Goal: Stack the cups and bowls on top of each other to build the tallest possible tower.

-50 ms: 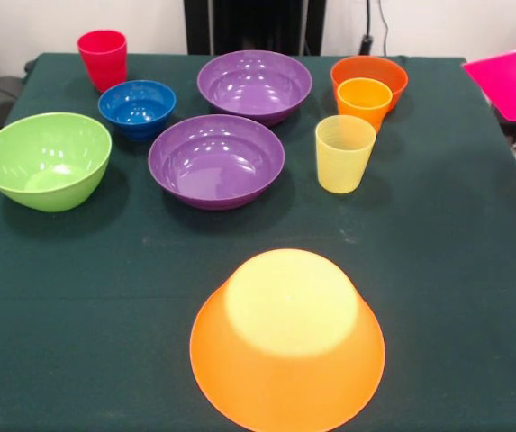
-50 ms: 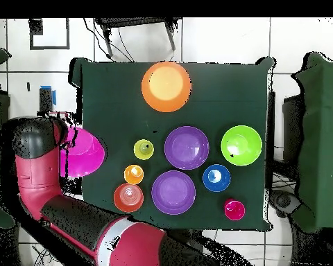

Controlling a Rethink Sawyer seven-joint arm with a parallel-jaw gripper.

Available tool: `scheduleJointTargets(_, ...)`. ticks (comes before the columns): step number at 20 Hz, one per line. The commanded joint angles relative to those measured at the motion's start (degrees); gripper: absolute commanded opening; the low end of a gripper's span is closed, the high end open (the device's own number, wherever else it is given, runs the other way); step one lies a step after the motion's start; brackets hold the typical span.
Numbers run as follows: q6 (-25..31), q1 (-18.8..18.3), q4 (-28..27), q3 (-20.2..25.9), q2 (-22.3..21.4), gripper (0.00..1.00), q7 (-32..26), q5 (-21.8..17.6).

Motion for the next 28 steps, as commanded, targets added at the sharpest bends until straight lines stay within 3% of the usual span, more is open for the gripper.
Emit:
scheduleJointTargets(1, -3.1, -2.8, 5.3, 1.2, 1.4, 0.0, -24.5, -0.6)
scheduleJointTargets(3, -4.6, -3.9, 4.2, 2.3, 1.2, 0.0, -28.1, 0.8)
scheduleJointTargets(8, -8.6, -3.9, 1.2, -0.7, 1.2, 0.0, -35.5, -4.2)
scheduleJointTargets(10, -11.5, -4.2, -0.7, 0.3, 0.3, 0.0, -39.3, -2.2)
scheduleJointTargets(16, -22.1, -6.8, -8.7, 7.9, -2.2, 0.0, -48.6, 10.6)
scheduleJointTargets(19, -27.7, -7.9, -13.1, 10.4, -2.1, 0.0, -52.3, 13.0)
scheduleJointTargets(24, -32.7, -9.2, -18.3, 11.9, 0.5, 0.0, -56.9, 10.8)
scheduleJointTargets(28, -35.0, -9.1, -22.3, 10.7, 4.4, 0.0, -62.2, 4.6)
